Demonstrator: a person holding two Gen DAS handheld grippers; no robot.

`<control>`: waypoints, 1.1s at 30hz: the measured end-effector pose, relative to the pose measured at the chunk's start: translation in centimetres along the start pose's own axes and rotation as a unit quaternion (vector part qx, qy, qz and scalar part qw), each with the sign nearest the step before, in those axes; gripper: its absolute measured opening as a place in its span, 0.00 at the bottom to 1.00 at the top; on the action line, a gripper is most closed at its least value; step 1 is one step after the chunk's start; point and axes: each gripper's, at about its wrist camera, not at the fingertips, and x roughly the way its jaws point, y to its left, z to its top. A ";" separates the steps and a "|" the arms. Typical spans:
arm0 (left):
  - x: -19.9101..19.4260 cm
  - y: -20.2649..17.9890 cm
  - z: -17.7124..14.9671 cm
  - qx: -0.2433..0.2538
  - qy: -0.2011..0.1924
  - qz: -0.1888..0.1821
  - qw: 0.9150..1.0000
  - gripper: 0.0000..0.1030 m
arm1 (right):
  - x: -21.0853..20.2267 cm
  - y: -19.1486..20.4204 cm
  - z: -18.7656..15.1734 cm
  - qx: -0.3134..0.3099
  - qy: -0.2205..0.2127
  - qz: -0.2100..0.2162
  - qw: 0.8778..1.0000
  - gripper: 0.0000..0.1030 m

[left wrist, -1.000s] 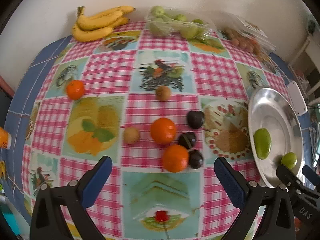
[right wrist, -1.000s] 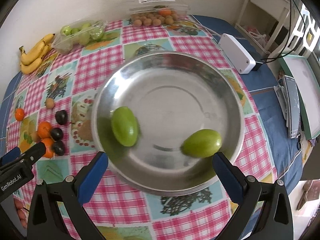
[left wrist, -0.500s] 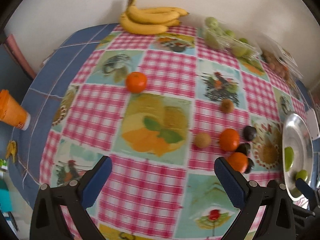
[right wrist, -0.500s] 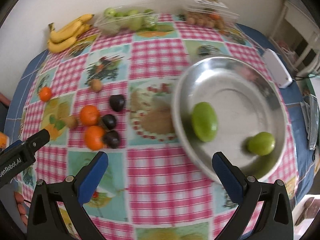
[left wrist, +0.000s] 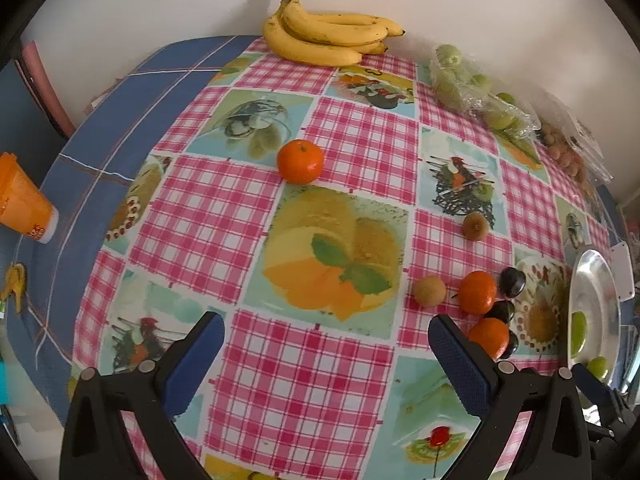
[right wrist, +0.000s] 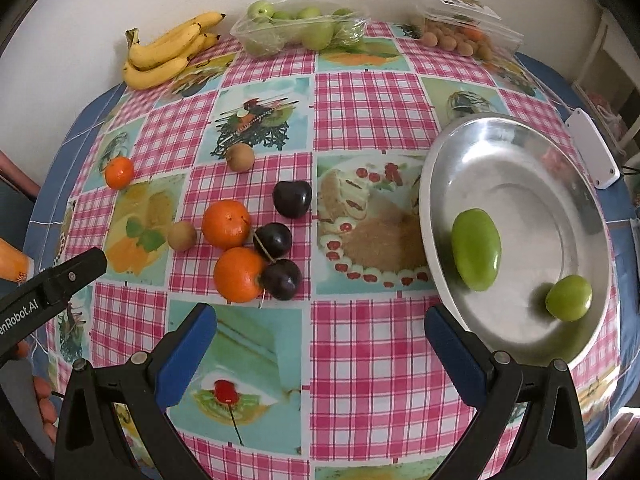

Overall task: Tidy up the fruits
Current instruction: 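Withdraw both tools from the bowl toward the remaining loose fruit, then close the left tool on a brown kiwi while the right tool grips a dark plum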

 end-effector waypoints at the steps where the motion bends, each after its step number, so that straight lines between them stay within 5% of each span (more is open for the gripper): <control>1: 0.0 -0.1 0.0 0.000 -0.002 -0.004 1.000 1.00 | 0.1 -0.1 0.1 0.002 0.000 0.004 1.000 1.00; 17: 0.5 -1.8 1.3 0.020 -0.036 -0.042 0.998 1.00 | -0.9 -0.5 1.4 0.023 -0.055 0.056 0.997 0.99; 23: 1.4 -2.1 1.4 0.014 -0.020 -0.048 0.999 1.00 | -0.5 -1.0 1.6 0.038 -0.055 0.073 0.995 0.87; 30: 2.1 -2.8 1.7 0.004 -0.015 -0.066 0.998 0.98 | 0.4 -1.1 2.0 0.053 -0.041 0.082 0.994 0.61; 33: 2.6 -3.2 1.7 0.004 -0.007 -0.079 0.997 0.90 | 1.1 -1.0 2.0 0.057 -0.029 0.091 0.994 0.47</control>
